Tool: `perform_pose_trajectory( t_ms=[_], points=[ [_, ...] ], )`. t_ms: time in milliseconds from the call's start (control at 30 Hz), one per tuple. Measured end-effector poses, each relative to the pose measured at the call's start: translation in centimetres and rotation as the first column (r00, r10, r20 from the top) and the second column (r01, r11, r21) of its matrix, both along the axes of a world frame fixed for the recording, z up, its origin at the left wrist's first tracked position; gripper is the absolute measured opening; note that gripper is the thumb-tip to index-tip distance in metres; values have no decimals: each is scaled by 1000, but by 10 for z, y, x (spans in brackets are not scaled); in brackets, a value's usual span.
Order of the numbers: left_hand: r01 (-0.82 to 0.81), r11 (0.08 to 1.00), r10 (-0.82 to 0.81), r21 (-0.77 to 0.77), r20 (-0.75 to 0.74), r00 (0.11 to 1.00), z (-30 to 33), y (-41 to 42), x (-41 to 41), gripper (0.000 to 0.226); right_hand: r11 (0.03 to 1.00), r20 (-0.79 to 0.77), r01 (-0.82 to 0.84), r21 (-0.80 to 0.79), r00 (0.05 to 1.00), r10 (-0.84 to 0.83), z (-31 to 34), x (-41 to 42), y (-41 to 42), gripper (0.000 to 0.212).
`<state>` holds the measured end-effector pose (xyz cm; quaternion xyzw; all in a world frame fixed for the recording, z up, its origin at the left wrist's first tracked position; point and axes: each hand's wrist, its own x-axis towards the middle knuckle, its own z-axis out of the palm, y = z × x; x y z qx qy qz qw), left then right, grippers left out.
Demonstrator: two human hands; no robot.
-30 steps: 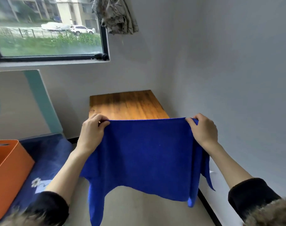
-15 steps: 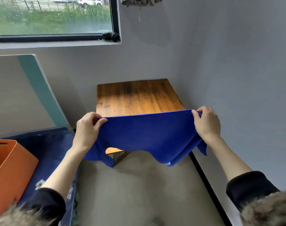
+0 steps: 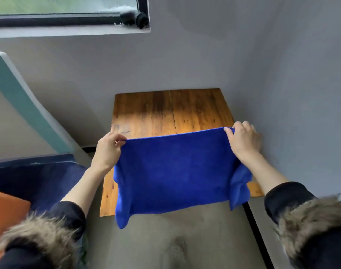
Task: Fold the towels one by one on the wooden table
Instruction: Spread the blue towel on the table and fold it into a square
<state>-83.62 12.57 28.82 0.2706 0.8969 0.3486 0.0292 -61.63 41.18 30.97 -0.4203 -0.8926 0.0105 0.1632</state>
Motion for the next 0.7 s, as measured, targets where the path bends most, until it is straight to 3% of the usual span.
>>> perform_pose_trajectory(
  t_ms=[267,533,700],
  points=[
    [-10,995,11,-101,13,1000,-48,58,-85,17,999,120,-49,-20,991,51,-57,-80,51,26],
    [76,995,-75,-71,22,997,-104,99,-162,17,997,110,66,-45,992,-61,-111,-147,66,28],
    [164,983,-155,-79,118,981,-141,109,-190,26,982,120,137,-133,985,-122,-142,-180,63,26]
  ],
)
